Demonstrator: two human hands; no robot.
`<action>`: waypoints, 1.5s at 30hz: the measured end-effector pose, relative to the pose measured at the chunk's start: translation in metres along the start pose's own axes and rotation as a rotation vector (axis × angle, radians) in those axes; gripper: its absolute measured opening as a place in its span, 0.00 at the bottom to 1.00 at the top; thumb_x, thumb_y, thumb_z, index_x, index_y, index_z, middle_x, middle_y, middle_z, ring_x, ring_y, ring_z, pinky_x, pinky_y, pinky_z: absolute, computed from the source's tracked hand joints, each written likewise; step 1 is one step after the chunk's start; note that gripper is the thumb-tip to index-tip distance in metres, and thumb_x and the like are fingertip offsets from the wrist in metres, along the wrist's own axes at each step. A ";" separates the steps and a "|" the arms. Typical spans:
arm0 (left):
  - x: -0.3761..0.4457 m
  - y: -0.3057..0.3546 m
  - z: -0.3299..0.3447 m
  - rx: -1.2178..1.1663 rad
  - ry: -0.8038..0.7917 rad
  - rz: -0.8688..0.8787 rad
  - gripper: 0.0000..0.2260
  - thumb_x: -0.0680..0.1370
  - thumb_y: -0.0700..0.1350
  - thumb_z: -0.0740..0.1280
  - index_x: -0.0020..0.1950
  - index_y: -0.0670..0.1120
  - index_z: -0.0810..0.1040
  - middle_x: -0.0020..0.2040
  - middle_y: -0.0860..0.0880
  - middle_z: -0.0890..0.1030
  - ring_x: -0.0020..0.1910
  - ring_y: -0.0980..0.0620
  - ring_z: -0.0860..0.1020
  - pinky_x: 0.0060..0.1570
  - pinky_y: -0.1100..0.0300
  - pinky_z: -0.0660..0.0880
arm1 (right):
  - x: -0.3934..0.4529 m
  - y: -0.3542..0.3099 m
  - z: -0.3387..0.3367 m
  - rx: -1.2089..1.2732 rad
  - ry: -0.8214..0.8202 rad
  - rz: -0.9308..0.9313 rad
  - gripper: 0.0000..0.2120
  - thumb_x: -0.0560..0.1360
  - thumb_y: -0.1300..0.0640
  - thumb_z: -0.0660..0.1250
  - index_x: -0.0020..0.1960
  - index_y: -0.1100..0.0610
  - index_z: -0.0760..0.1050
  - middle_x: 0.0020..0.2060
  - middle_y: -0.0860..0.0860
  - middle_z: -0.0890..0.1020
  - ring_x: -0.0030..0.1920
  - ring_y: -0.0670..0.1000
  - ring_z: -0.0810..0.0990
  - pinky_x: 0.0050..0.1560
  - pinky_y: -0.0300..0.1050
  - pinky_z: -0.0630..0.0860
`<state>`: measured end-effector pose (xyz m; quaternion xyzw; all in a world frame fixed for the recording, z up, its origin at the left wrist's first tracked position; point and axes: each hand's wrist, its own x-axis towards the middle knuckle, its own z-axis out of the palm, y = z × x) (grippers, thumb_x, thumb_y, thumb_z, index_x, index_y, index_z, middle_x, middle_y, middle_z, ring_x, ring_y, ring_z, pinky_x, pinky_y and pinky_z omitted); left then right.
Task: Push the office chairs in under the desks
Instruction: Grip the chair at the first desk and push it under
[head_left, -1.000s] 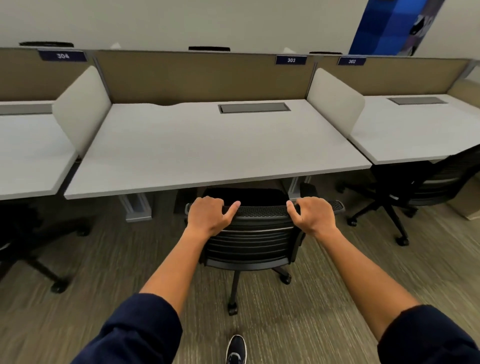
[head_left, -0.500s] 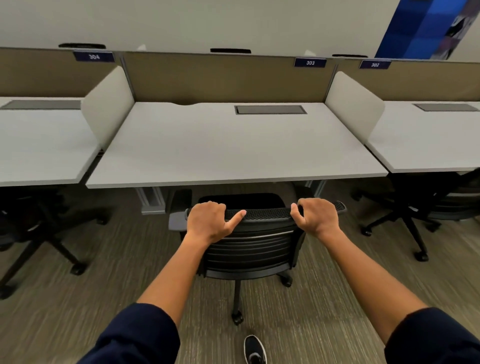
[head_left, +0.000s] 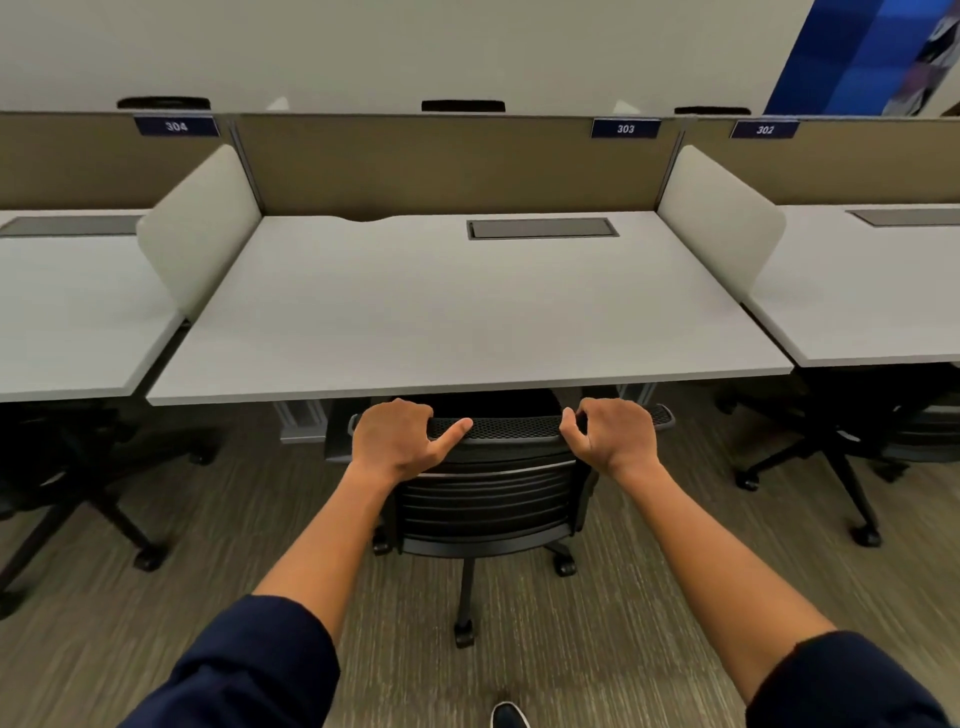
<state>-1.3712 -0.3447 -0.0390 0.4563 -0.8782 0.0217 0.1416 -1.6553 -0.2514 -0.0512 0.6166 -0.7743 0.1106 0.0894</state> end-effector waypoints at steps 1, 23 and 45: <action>0.006 -0.003 0.002 0.001 -0.002 -0.001 0.35 0.73 0.77 0.43 0.26 0.50 0.65 0.22 0.54 0.68 0.21 0.55 0.68 0.24 0.61 0.58 | 0.006 0.000 0.002 0.000 -0.008 0.001 0.34 0.74 0.36 0.42 0.30 0.59 0.74 0.24 0.54 0.76 0.26 0.56 0.75 0.29 0.46 0.72; 0.126 -0.017 0.039 0.034 -0.074 -0.051 0.38 0.72 0.79 0.40 0.28 0.48 0.69 0.26 0.52 0.73 0.26 0.52 0.73 0.27 0.60 0.67 | 0.123 0.035 0.035 0.048 0.038 -0.022 0.33 0.75 0.36 0.45 0.31 0.60 0.74 0.24 0.54 0.76 0.26 0.58 0.74 0.29 0.45 0.69; 0.089 -0.012 0.027 0.021 -0.151 -0.202 0.44 0.74 0.75 0.42 0.82 0.48 0.53 0.83 0.44 0.50 0.82 0.45 0.45 0.79 0.40 0.43 | 0.124 0.010 0.029 0.120 0.006 -0.068 0.37 0.79 0.31 0.52 0.74 0.56 0.69 0.69 0.58 0.77 0.70 0.61 0.73 0.65 0.59 0.72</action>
